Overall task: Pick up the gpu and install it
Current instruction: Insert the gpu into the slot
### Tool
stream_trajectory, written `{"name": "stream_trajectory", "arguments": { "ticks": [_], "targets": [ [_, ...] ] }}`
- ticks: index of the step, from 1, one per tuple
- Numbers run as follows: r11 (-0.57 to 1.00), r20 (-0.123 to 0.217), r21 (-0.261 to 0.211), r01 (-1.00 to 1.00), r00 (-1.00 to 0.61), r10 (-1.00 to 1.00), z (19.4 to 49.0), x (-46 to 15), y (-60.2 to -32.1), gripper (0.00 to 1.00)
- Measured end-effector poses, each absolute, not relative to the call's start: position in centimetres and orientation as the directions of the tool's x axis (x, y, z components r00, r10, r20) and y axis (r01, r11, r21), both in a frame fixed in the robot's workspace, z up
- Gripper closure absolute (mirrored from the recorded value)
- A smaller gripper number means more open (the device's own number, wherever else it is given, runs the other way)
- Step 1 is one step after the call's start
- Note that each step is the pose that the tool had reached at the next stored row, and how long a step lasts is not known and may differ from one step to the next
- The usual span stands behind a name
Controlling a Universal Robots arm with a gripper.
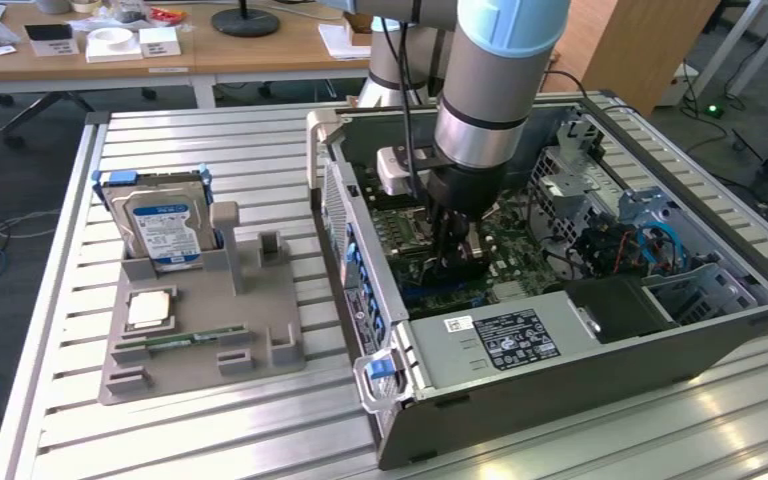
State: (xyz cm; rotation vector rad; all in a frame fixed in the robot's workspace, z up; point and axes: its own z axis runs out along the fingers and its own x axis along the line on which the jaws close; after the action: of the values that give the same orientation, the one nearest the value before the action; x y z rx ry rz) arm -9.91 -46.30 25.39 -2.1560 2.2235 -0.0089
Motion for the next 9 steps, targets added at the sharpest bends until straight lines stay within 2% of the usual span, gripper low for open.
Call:
{"name": "stream_trajectory", "arguments": {
  "ticks": [9],
  "targets": [
    [0.031,-0.027,-0.035,-0.999,-0.03,-0.999,25.38,-9.91,-46.17,0.75]
  ]
}}
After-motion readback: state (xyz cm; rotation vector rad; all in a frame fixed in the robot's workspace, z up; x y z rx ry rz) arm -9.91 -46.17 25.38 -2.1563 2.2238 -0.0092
